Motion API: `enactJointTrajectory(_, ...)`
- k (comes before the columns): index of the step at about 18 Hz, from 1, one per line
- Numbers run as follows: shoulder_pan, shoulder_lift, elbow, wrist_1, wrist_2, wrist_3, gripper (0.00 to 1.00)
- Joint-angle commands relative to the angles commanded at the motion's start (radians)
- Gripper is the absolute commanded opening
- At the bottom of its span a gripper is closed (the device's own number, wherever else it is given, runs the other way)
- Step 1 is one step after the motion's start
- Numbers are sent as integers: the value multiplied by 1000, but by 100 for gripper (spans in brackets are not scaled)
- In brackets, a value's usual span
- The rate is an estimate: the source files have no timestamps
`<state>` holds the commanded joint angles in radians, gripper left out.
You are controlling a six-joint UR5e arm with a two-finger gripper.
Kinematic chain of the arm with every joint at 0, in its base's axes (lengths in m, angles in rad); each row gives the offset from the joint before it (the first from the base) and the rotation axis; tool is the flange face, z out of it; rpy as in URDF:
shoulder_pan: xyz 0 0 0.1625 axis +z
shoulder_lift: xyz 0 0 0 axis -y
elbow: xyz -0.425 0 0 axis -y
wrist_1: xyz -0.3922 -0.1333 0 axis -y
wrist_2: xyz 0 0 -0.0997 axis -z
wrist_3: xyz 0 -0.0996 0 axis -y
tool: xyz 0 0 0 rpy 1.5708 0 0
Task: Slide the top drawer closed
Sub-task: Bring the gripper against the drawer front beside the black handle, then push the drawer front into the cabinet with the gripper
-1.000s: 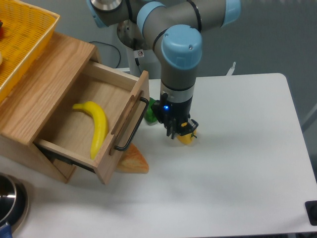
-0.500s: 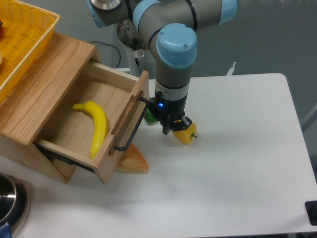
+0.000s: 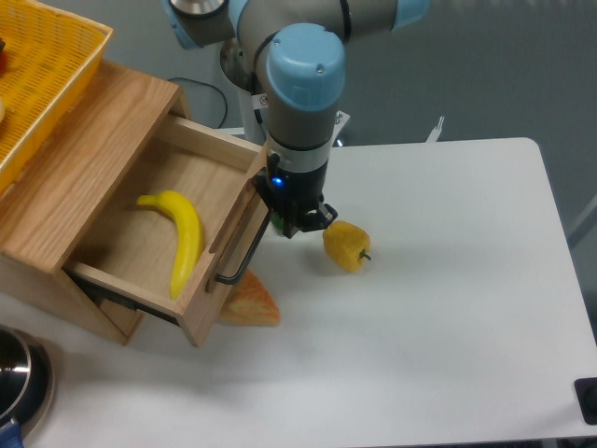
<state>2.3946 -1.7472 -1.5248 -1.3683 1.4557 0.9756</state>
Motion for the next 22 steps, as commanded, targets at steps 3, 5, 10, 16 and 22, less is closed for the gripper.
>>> enactJointTrajectory(3, 0, 0, 0, 0, 0, 0, 0)
enactJointTrajectory(5, 0, 0, 0, 0, 0, 0, 0)
enactJointTrajectory(10, -15, -2, 0, -9, 0, 0, 0)
enactJointTrajectory(16, -35, 0, 0, -31, 0, 0, 0)
enactJointTrajectory(22, -60, 2, 0, -52, 0, 0, 0)
